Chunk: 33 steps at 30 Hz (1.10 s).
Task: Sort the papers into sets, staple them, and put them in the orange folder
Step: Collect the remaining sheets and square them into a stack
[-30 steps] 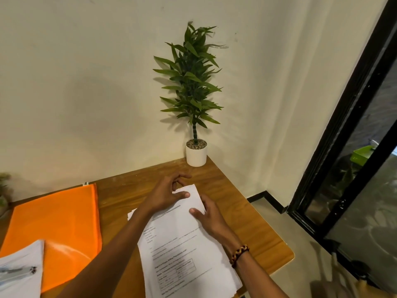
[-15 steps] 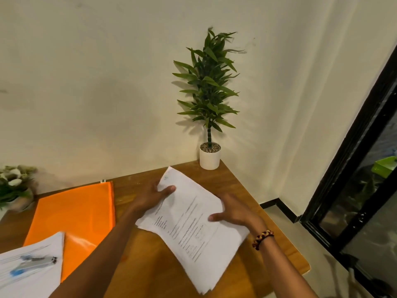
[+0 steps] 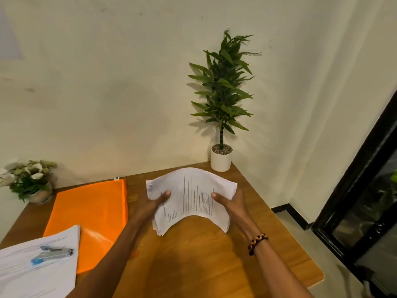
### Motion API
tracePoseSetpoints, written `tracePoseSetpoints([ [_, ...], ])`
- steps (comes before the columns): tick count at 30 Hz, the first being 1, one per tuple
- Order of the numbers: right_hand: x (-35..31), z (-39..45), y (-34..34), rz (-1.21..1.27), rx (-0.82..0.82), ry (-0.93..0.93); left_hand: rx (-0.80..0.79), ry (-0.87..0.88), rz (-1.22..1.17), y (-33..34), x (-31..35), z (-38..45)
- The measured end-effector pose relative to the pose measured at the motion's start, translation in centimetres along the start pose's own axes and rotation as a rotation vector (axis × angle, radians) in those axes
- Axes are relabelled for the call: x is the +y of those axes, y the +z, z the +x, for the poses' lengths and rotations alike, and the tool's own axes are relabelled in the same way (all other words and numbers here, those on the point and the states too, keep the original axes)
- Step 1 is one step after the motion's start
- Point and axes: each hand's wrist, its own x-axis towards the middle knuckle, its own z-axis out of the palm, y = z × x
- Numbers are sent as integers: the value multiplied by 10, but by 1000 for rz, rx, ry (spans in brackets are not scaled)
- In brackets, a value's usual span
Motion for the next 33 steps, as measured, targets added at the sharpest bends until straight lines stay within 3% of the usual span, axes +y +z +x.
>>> tracePoseSetpoints([
  [3, 18, 3, 5, 0, 47, 13, -109, -15, 102, -1, -17, -6],
  [12, 26, 1, 4, -19, 133, -79, 12, 61, 77, -2, -4, 1],
  [17, 29, 10, 5, -53, 61, -35, -55, 114, 92, 8, 0, 1],
  [22, 36, 11, 12, -116, 122, 0, 16, 104, 98, 12, 0, -1],
  [33, 54, 11, 19, -255, 185, 94, -188, 102, 256, -6, -10, -4],
])
